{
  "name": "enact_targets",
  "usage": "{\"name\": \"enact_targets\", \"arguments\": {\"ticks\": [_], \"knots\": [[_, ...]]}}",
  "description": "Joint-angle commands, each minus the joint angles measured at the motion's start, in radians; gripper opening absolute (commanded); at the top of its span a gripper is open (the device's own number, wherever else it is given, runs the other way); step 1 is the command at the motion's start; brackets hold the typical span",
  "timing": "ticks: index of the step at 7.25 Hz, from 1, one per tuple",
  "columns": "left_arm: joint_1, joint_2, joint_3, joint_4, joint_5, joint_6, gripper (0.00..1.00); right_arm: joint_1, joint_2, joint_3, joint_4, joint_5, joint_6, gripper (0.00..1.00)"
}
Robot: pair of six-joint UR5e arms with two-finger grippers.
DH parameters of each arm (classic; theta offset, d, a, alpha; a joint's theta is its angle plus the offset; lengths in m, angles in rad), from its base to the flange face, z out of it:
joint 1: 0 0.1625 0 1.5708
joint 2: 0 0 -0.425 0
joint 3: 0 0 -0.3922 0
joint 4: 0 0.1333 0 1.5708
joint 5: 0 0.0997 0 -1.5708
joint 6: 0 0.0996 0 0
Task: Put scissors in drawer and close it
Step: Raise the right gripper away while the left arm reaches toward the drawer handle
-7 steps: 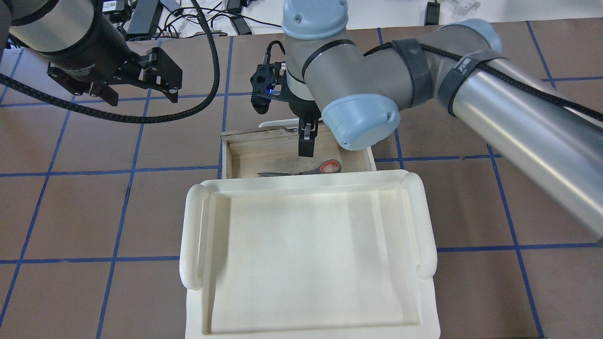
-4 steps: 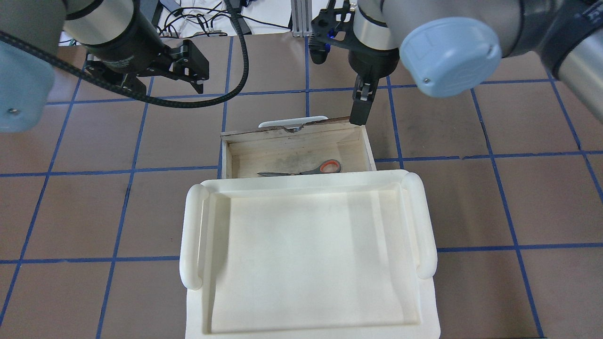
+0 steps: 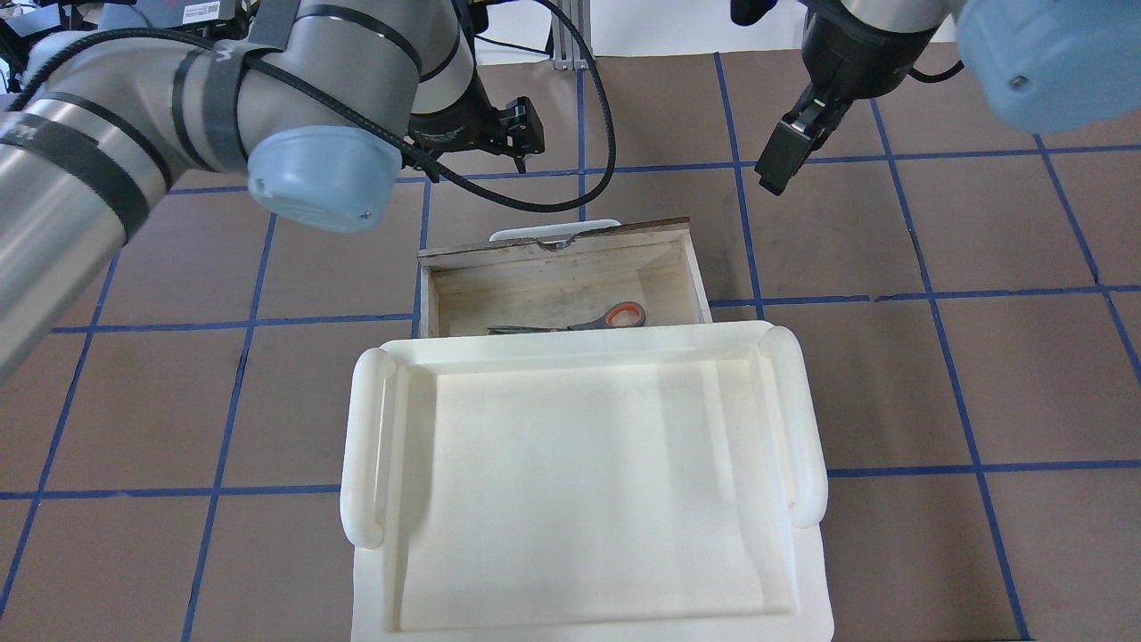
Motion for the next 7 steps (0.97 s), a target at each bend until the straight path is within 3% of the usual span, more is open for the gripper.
{"name": "enact_targets", "arguments": {"ticks": [1, 2, 4, 7], "knots": [[-0.017, -0.157, 0.084, 0.085, 0.000, 0.007, 1.00, -0.008, -0.023, 0.033, 0.004, 0.000, 0.342, 0.97], [-0.020, -0.213, 0.165, 0.048, 0.048, -0.005, 1.00, -0.008, -0.035, 0.055, 0.005, 0.003, 0.448, 0.96], [-0.034, -0.305, 0.207, 0.020, 0.065, -0.043, 1.00, -0.012, -0.042, 0.066, 0.007, -0.005, 0.684, 1.00], [-0.038, -0.403, 0.288, -0.010, 0.062, -0.084, 1.00, -0.012, -0.054, 0.069, 0.012, -0.009, 0.657, 1.00]]}}
